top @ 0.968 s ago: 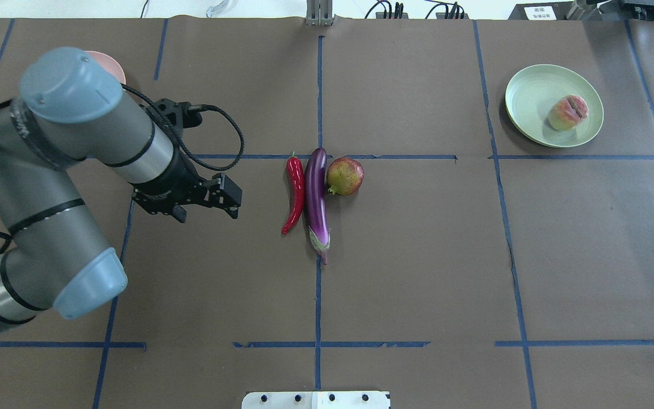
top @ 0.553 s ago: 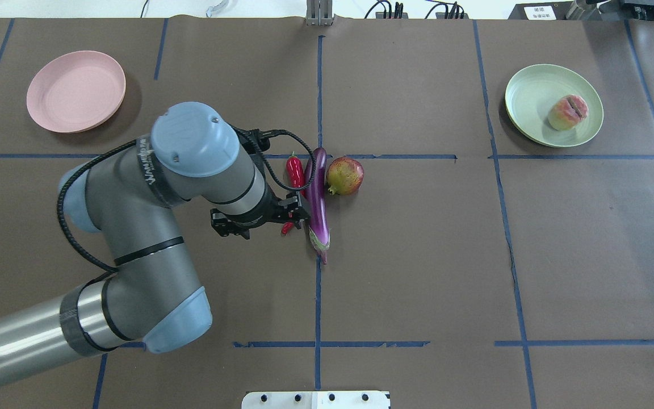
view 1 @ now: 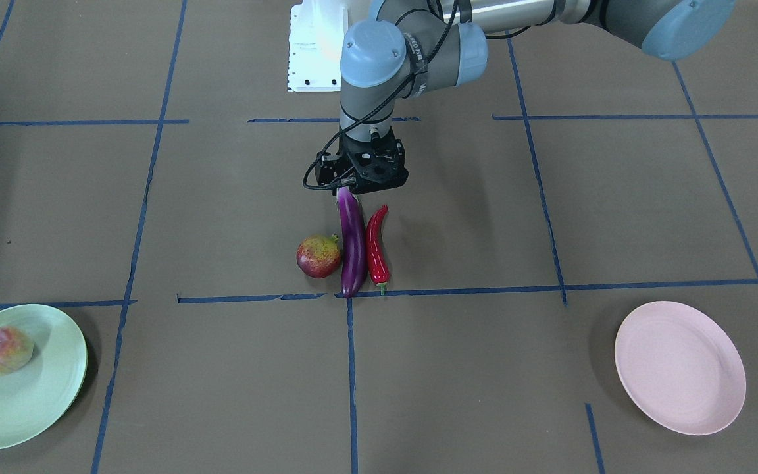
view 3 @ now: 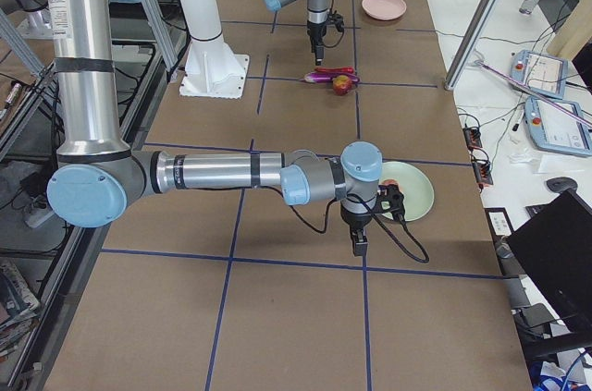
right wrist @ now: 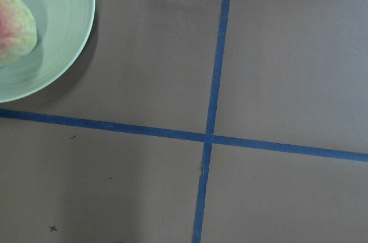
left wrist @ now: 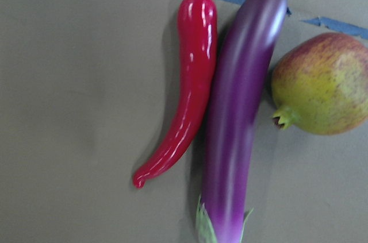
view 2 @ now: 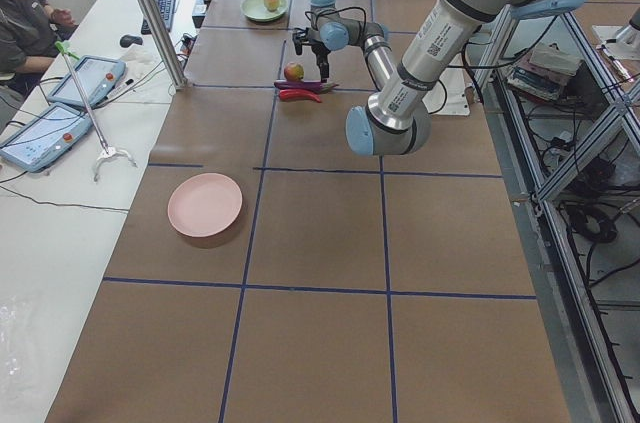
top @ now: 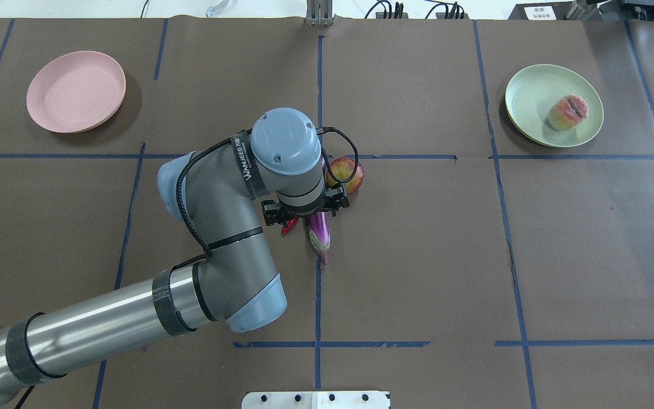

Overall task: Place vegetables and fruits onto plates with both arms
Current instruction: 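Lower the left gripper and grasp the purple eggplant, then carry the eggplant to the pink plate and release it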

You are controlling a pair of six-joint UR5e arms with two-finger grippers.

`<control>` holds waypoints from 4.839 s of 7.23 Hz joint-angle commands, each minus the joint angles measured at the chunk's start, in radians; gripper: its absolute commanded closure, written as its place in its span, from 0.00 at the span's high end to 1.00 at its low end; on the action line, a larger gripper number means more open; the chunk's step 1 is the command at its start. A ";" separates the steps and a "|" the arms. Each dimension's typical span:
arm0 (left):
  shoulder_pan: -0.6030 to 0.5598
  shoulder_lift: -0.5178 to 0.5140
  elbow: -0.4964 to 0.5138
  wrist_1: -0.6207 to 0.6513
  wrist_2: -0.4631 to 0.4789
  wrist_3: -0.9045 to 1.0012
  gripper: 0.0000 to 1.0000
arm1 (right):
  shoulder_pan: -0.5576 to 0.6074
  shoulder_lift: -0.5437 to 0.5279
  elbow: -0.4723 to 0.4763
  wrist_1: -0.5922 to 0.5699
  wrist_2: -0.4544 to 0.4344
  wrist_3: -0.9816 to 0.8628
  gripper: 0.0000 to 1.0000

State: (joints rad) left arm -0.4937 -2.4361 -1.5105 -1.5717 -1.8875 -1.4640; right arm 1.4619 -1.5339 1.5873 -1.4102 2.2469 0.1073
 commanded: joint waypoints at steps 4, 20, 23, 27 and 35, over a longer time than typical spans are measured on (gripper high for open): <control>0.010 -0.061 0.113 -0.005 0.013 0.004 1.00 | 0.000 0.000 -0.001 -0.001 -0.003 0.000 1.00; -0.452 0.154 -0.041 0.176 -0.132 0.347 0.00 | -0.008 0.012 0.000 -0.001 0.016 0.011 1.00; -0.627 0.161 0.356 -0.108 -0.182 0.682 0.00 | -0.014 0.018 0.014 -0.003 0.022 0.014 1.00; -0.654 0.233 0.556 -0.440 -0.185 0.738 0.03 | -0.021 0.017 0.045 -0.006 0.019 0.034 1.00; -0.816 0.365 0.455 -0.469 -0.473 0.986 1.00 | -0.191 0.120 0.141 0.008 0.077 0.266 1.00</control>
State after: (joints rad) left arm -1.2529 -2.0719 -1.0483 -2.1075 -2.3274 -0.5845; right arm 1.3453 -1.4726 1.7110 -1.4058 2.3149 0.2737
